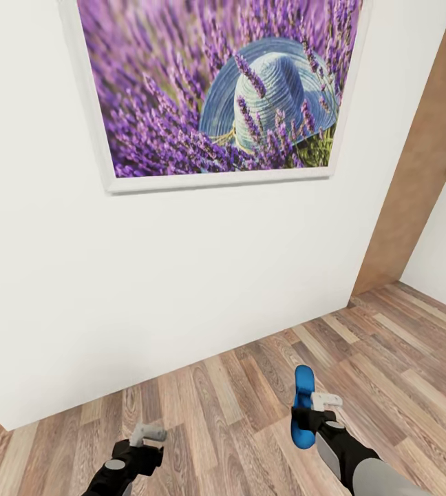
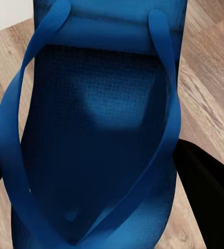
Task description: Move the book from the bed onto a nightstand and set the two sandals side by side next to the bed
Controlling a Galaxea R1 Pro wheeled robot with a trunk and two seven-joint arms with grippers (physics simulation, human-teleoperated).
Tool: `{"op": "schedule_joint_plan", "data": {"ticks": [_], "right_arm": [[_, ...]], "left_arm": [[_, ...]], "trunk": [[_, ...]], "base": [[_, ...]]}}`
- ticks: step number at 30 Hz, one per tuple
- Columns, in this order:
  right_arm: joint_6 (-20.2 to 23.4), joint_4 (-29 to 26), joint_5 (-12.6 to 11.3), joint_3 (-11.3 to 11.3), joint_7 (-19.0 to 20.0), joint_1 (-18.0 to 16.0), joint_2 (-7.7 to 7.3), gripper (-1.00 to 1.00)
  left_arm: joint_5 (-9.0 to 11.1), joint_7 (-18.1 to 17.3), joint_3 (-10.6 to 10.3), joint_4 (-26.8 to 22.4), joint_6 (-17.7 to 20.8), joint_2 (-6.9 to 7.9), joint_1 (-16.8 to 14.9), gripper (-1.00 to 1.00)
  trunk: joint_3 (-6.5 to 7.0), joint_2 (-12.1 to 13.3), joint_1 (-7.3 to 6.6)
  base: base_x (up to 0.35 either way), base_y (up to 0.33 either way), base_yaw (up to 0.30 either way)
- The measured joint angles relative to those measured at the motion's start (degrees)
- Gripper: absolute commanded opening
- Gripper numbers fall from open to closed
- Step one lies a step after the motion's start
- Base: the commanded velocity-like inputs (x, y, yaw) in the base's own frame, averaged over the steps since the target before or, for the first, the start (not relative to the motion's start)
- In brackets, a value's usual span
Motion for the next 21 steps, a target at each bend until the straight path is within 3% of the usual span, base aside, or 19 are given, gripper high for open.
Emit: {"op": "schedule_joint_plan", "data": {"ticks": [4, 7, 21], "right_arm": [[-0.8, 0.0, 0.0, 0.1, 0.1, 0.1, 0.07, -1.0], [-1.0, 0.0, 0.0, 0.1, 0.1, 0.1, 0.06, -1.0], [-1.2, -0.1, -0.1, -0.1, 0.2, 0.6, -0.6, -1.0]], "left_arm": [[3.8, -0.3, -0.1, 1.0, -0.5, -0.09, 0.0, 1.0], [5.0, -0.4, 0.0, 1.4, -1.2, -0.05, 0.0, 1.0], [6.2, -0.3, 0.0, 9.9, -10.1, -0.18, -0.1, 1.0]], "trunk": [[0.72, 1.6, -0.88], [1.26, 2.8, -1.54], [3.77, 8.4, -4.61]], "base": [[0.0, 0.0, 0.0], [0.0, 0.0, 0.0], [0.0, 0.0, 0.0]]}}
